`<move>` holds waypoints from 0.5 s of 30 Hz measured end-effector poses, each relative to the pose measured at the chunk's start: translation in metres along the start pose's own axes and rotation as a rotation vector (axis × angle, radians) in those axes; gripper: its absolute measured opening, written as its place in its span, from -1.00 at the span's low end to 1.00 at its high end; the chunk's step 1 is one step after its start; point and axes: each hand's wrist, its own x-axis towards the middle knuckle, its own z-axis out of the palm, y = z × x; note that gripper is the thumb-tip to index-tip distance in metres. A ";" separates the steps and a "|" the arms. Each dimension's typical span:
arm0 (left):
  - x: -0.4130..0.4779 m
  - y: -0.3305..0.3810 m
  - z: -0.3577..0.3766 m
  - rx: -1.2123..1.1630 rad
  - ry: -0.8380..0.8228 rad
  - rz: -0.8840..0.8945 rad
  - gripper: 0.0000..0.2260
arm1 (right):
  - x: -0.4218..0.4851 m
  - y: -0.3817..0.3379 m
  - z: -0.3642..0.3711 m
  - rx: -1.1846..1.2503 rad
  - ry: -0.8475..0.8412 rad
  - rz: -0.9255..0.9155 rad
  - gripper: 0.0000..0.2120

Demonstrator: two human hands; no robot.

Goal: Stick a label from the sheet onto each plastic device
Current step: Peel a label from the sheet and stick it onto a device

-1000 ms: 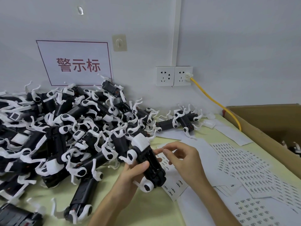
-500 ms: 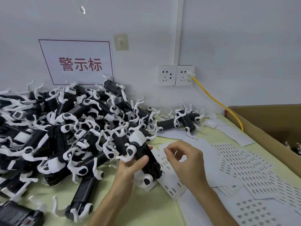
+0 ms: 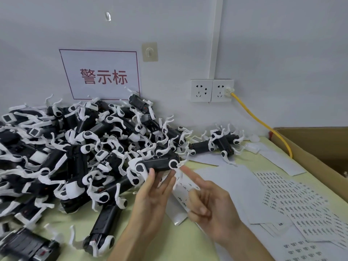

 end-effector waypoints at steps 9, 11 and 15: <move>-0.003 -0.001 -0.001 0.148 -0.079 -0.096 -0.66 | 0.004 0.028 0.011 0.127 -0.074 0.110 -0.42; -0.004 -0.002 0.001 0.124 -0.078 -0.083 -0.74 | 0.004 0.029 0.012 0.145 -0.064 0.093 -0.44; -0.004 -0.004 0.002 0.094 -0.079 -0.053 -0.88 | 0.003 0.028 0.012 0.151 -0.066 0.076 -0.37</move>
